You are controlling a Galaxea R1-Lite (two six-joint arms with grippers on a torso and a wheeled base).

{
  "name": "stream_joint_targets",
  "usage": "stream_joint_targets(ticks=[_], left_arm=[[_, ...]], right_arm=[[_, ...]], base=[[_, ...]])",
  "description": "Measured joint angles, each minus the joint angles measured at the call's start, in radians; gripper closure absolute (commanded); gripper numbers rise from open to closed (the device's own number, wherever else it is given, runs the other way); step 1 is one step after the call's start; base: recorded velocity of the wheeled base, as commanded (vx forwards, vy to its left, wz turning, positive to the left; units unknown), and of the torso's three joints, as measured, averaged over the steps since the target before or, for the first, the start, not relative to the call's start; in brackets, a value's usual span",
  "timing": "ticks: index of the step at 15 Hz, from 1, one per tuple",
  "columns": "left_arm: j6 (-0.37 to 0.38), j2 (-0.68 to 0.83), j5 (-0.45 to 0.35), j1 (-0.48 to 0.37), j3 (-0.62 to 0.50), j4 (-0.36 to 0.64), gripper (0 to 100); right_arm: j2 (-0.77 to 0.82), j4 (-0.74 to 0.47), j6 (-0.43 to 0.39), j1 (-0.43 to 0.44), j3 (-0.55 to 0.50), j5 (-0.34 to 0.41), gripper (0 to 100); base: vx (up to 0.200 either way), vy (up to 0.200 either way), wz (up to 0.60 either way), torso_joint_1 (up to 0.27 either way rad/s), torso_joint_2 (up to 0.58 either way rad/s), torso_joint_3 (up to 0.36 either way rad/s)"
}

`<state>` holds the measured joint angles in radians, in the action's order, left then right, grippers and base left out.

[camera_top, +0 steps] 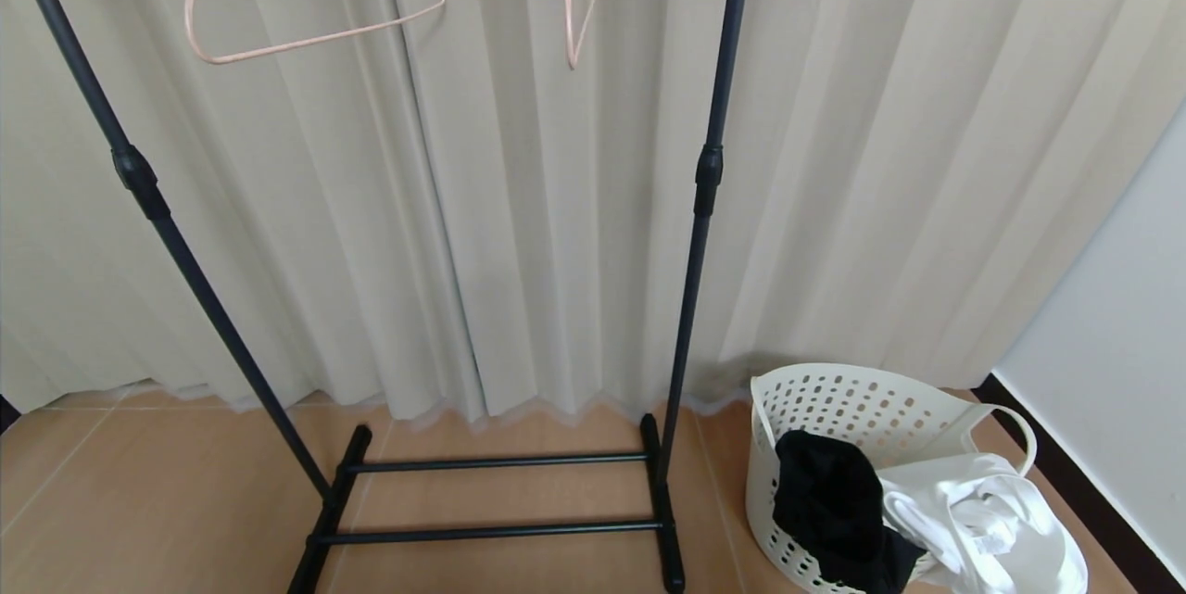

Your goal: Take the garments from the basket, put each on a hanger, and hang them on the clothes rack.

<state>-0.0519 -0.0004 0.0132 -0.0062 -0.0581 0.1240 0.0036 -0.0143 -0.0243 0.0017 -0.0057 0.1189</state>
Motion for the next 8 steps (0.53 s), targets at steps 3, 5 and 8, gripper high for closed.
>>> stream_joint_targets(ticks=[3, 5, 8], left_arm=[[0.000, 0.000, 0.000, -0.001, 0.000, 0.000, 0], [0.000, 0.000, 0.000, 0.000, 0.000, 0.000, 0], [0.000, 0.000, 0.001, 0.000, 0.000, 0.000, 0]], right_arm=[[0.000, 0.000, 0.000, 0.000, 0.000, 0.000, 0], [0.000, 0.000, 0.000, 0.001, 0.000, 0.000, 0], [0.000, 0.000, 0.000, 0.000, 0.000, 0.000, 0]], base=[[0.000, 0.000, -0.60, 0.007, 0.03, 0.031], [0.100, 0.000, 0.00, -0.001, 0.00, 0.006], [0.200, 0.000, 0.00, -0.002, 0.00, 0.004]])
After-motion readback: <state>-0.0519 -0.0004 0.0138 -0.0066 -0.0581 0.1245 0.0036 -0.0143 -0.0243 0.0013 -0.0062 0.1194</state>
